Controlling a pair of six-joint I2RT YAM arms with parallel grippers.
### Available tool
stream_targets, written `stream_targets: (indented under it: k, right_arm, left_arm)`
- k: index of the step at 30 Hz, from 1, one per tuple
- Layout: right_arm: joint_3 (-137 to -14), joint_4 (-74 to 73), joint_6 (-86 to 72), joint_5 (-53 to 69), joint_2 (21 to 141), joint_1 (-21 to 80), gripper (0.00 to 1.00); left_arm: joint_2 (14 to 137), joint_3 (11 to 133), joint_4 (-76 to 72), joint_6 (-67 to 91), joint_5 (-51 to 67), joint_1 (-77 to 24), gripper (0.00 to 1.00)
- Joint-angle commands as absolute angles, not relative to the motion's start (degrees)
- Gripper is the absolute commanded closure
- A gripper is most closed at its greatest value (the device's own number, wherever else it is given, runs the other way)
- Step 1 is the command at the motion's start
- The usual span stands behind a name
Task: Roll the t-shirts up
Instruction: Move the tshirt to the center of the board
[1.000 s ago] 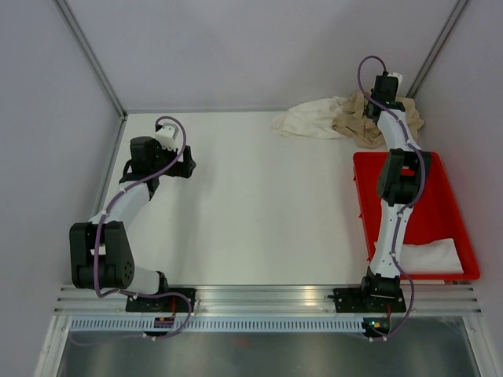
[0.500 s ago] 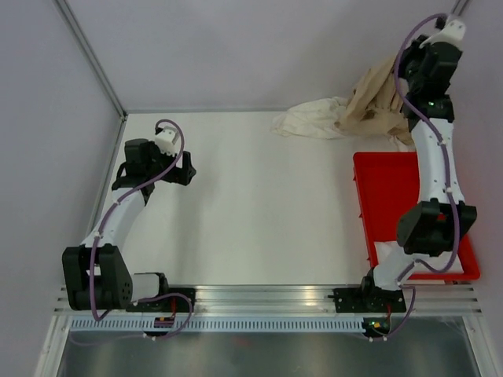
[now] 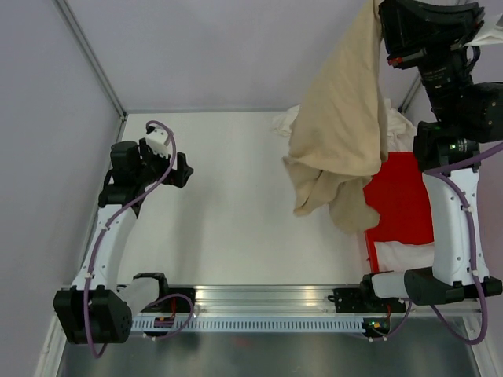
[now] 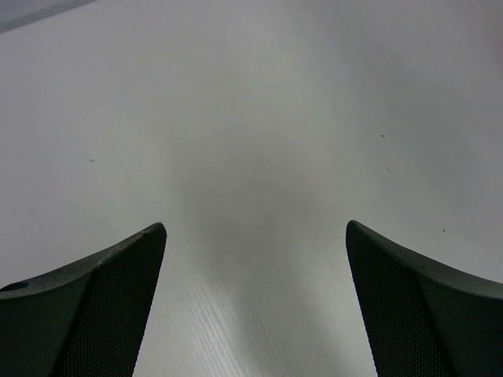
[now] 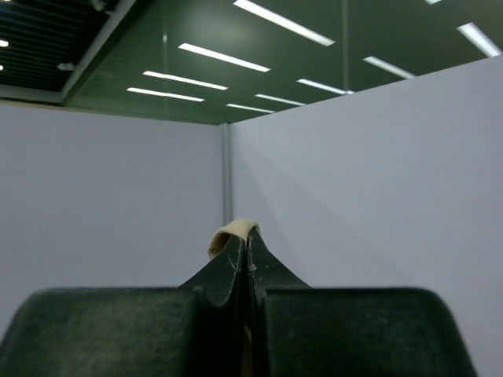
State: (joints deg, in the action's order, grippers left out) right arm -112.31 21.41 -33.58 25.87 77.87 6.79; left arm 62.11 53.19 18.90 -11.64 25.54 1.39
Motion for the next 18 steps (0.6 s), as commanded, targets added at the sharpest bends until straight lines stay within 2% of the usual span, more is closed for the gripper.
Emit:
stream_targets:
  k: [1,6,10,12,13,14,15,18]
  right_arm:
    - [-105.95,25.04,-39.90,30.94,78.76,11.32,1.00]
    - [-92.13,24.26,-37.19,26.20,78.48,17.57,1.00]
    - [-85.00,13.41,-27.02,19.53,85.05,26.16,1.00]
    - [-85.43,4.11,-23.75,14.44,89.27,28.73,0.77]
    - [-87.52,0.30,-21.12,12.41,94.17,30.83,0.60]
    - [-89.11,-4.52,-20.40,8.30,96.65,31.46,0.34]
    - [-91.64,-11.79,-20.56,6.35,98.85,31.90,0.29]
    - [-89.75,-14.42,-21.01,0.38,100.91,31.99,0.27]
  left_arm:
    - [59.33,55.98,19.69,-11.95,22.77,1.32,0.00]
    - [57.48,56.78,20.21,-10.90,20.04,1.32,0.00]
    - [57.66,57.22,21.44,-11.25,20.74,1.32,0.00]
    - [58.18,57.04,21.88,-11.69,21.00,1.32,0.00]
    - [58.88,56.95,22.15,-11.86,21.01,1.32,0.00]
    - [59.32,56.87,22.32,-12.39,21.53,1.32,0.00]
    - [59.59,56.52,22.93,-12.57,21.79,1.32,0.00]
    - [61.43,55.64,24.25,-13.27,24.34,1.32,0.00]
